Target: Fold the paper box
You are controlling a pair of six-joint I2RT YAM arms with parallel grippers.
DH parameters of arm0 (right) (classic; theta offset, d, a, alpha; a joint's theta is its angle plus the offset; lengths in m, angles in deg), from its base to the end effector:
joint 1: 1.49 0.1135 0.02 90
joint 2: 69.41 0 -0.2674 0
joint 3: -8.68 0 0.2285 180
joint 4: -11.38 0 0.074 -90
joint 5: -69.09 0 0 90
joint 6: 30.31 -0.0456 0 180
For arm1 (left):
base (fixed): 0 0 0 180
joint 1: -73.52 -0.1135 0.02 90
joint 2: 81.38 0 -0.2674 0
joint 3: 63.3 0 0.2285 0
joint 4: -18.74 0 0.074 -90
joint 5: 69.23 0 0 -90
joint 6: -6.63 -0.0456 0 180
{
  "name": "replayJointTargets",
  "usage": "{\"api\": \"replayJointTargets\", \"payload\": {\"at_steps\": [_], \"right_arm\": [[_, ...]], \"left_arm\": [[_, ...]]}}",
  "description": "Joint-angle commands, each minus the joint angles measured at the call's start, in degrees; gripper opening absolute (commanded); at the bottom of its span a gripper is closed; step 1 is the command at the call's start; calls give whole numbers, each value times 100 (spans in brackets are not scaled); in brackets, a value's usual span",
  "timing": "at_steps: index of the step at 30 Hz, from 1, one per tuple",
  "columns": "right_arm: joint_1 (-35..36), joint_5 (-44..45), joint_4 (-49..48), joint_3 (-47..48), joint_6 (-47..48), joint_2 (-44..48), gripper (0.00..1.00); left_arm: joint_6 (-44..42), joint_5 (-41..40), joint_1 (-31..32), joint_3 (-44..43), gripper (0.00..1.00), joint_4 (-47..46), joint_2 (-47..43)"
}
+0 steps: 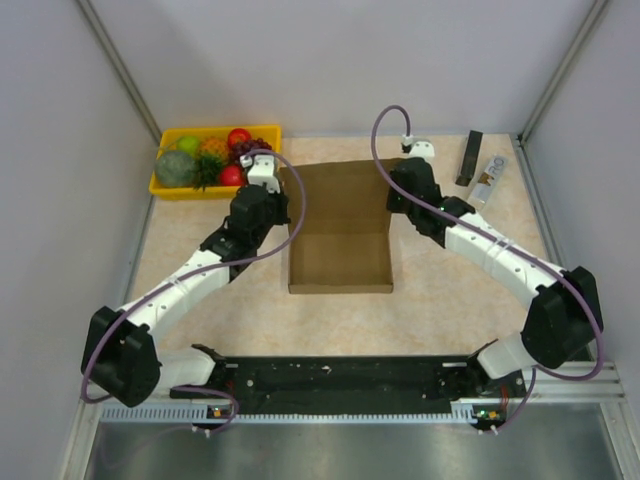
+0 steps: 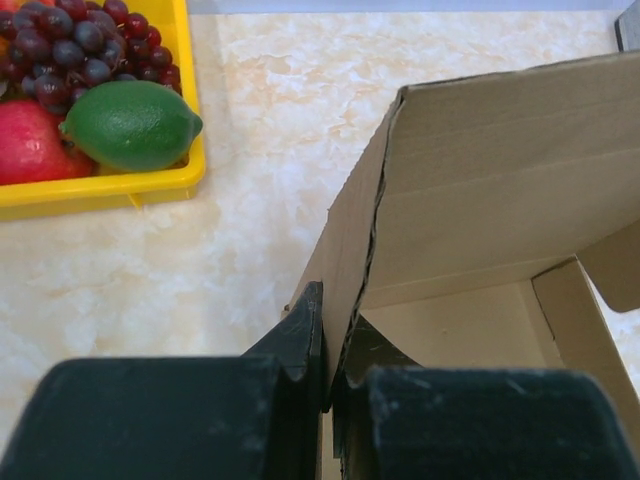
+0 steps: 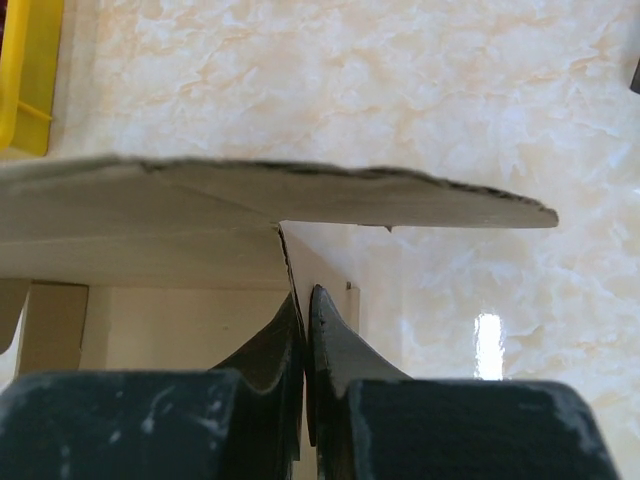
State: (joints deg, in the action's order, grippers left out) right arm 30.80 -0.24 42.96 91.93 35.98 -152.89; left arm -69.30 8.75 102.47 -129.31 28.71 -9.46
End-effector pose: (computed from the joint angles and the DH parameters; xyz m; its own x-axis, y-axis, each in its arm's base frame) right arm 0.2768 0.1559 0.3168 -0.5070 0.1247 -0.8529 -0.0463 0.9841 0.1714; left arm 0.2482 -0.1264 0.3117 -0.3047 -0.1032 -0.9468 0.2310 0.9564 -0.1786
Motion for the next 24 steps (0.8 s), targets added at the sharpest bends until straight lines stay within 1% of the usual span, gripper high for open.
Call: {"api": "replayJointTargets", "payload": {"at_steps": [1, 2, 8, 14, 20, 24], "right_arm": [[181, 157, -282, -44, -503, 262, 0], [198, 201, -274, -70, -530, 271, 0], [330, 429, -239, -123, -952, 245, 0], [418, 641, -124, -185, -1242, 201, 0], [532, 738, -449, -509, -996, 262, 0], [743, 737, -1151, -1036, -549, 508, 0]], "left_arm": [[711, -644, 137, -422, 0, 120, 85], [738, -679, 163, -493, 0, 278, 129], [1212, -1251, 436, -599, 0, 411, 375], [1063, -1523, 700, -556, 0, 262, 525], [1107, -1480, 700, -135, 0, 131, 314], [1002, -1392, 709, 209, 0, -115, 103]]}}
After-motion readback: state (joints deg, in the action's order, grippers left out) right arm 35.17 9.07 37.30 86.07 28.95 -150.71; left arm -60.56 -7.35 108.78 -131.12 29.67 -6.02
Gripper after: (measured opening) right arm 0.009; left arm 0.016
